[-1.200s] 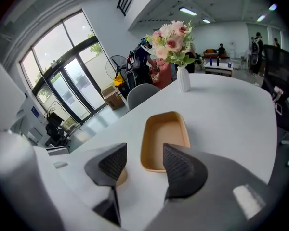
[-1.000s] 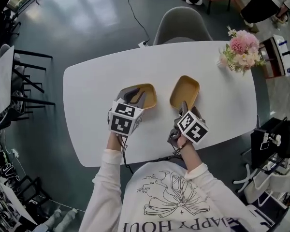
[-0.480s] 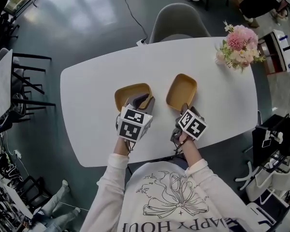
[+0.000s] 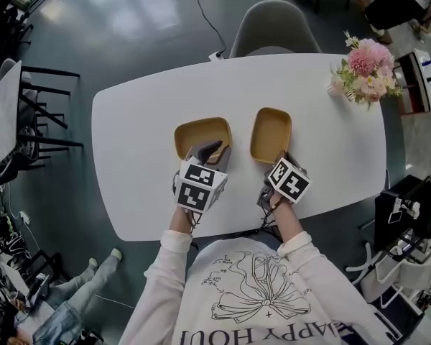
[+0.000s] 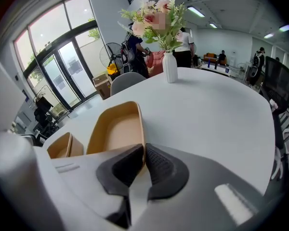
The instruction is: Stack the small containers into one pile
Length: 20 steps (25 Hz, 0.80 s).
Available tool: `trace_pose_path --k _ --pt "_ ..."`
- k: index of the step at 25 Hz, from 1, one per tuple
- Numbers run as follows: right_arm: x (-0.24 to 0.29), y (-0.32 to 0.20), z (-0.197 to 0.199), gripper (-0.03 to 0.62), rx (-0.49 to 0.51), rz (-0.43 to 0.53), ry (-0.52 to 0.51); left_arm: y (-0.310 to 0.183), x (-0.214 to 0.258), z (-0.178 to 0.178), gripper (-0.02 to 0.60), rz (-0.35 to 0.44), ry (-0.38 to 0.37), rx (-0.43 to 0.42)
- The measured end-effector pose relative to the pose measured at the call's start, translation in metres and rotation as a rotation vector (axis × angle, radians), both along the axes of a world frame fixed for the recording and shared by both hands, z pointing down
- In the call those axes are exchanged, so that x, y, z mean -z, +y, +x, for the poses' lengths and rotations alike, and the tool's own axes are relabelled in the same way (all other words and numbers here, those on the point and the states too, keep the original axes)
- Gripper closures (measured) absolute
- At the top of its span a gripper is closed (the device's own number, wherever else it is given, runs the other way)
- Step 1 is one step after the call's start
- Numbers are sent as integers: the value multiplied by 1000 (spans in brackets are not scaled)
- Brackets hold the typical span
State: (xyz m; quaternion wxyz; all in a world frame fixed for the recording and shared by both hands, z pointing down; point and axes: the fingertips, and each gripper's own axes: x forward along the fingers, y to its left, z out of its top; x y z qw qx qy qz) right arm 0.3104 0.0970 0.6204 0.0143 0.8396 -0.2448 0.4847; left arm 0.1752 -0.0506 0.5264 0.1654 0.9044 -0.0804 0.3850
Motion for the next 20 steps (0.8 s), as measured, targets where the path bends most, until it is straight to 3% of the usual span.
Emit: trace_pose_path --k 7,13,20 --pt "40 -23 1 565 191 108 114 -13 13 -15 509 13 42 71" --pt "89 -56 -18 565 458 247 140 -32 35 -33 508 44 105 161" --pt "119 -97 -43 566 763 288 146 -55 63 -60 459 70 172 258"
